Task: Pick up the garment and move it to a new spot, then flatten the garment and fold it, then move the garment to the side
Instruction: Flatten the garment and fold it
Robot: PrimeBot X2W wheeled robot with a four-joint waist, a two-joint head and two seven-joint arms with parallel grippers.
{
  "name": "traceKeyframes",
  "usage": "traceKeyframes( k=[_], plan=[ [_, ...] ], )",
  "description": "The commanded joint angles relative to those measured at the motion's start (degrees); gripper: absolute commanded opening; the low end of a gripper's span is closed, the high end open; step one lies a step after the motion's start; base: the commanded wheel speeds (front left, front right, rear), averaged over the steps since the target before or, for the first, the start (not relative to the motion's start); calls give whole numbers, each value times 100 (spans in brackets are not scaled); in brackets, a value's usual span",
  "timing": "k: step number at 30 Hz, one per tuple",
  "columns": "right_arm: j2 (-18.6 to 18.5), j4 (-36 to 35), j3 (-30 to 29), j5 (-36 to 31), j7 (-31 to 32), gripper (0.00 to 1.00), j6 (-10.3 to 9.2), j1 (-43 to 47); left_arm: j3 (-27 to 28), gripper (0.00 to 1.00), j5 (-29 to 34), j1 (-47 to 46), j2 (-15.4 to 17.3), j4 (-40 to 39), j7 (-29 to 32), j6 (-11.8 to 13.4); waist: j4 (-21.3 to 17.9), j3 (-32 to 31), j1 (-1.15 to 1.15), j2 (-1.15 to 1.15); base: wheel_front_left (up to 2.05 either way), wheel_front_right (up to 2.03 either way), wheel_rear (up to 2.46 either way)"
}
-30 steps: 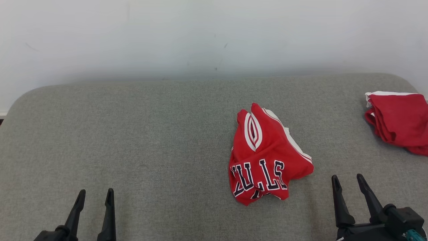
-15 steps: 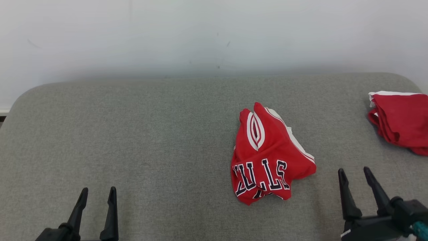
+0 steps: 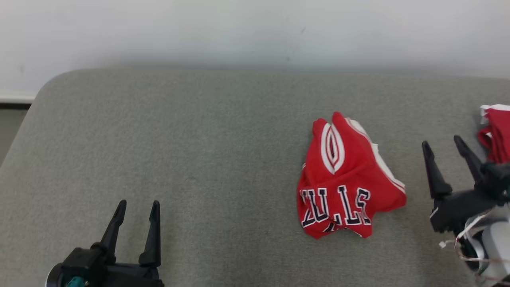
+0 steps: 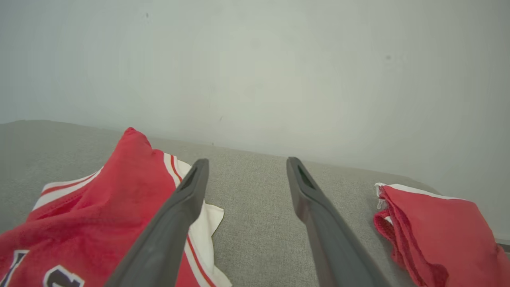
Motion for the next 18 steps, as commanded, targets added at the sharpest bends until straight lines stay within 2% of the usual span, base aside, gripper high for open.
traceKeyframes(
  k=[1,9,18],
  plan=[
    [-117,211,114,58,30,100,-16,-237,-41,100,62,-119,-37,10,-3,-2,318,332,-1,0,0,0,0],
    [-431,1304,632,271,175,100,-16,-1163,-176,100,18,-416,-129,108,-3,-25,724,777,-1,0,0,0,0],
    [-508,2511,1482,716,397,100,-16,-1782,-210,100,-28,-608,-187,223,-3,-40,1021,967,-1,0,0,0,0]
  ],
)
